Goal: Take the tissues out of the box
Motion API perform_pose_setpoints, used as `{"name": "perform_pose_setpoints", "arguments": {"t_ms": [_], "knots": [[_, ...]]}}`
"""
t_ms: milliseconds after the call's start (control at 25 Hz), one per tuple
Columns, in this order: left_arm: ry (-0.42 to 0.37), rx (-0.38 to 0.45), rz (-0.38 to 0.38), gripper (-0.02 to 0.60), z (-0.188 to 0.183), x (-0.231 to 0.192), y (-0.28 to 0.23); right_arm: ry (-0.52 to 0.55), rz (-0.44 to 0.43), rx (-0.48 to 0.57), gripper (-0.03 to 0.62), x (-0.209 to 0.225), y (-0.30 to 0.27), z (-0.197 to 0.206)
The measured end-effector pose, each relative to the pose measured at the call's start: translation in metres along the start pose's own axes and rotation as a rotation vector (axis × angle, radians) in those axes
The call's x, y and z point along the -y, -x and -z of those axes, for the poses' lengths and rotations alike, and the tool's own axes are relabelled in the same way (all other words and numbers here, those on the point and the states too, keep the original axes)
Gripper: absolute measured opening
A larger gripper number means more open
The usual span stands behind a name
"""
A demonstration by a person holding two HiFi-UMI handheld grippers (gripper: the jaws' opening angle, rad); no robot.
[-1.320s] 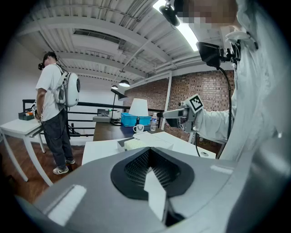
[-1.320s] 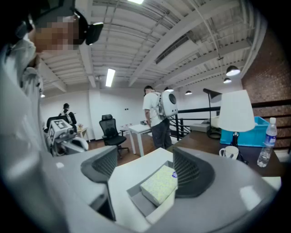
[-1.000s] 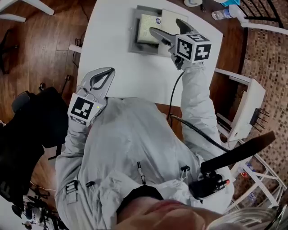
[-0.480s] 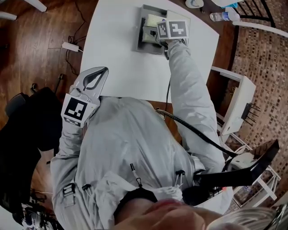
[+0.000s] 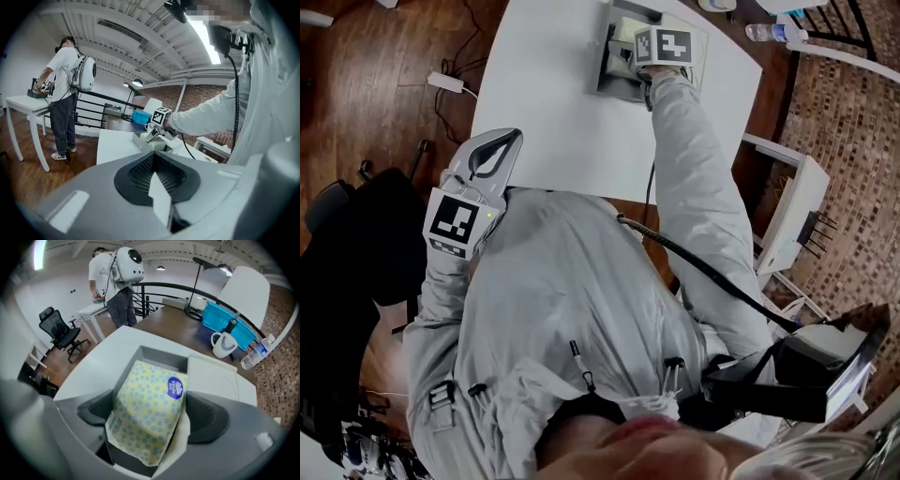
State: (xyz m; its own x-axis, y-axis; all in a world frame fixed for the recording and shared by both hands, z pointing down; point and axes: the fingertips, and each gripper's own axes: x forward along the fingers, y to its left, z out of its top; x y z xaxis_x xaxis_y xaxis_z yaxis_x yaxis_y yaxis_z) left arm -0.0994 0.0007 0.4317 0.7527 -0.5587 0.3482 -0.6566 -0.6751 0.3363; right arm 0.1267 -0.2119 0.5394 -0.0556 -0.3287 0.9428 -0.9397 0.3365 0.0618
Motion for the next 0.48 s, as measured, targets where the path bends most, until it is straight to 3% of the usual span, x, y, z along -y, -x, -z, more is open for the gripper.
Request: {"name": "perform_pose_setpoints", "arguments": {"t_ms": [200, 480], "knots": [[0.024, 0.000, -0.034, 0.014, 0.0065, -0.0047, 0.0059, 0.011, 0.017, -0.034, 0.491, -0.0026, -0.0039, 0.0007], [0.023, 0.003, -0.055, 0.014, 0.0035, -0.0017, 0.0103, 0.030, 0.008, -0.016, 0.430, -0.0013, 0.0060, 0.0041]]}}
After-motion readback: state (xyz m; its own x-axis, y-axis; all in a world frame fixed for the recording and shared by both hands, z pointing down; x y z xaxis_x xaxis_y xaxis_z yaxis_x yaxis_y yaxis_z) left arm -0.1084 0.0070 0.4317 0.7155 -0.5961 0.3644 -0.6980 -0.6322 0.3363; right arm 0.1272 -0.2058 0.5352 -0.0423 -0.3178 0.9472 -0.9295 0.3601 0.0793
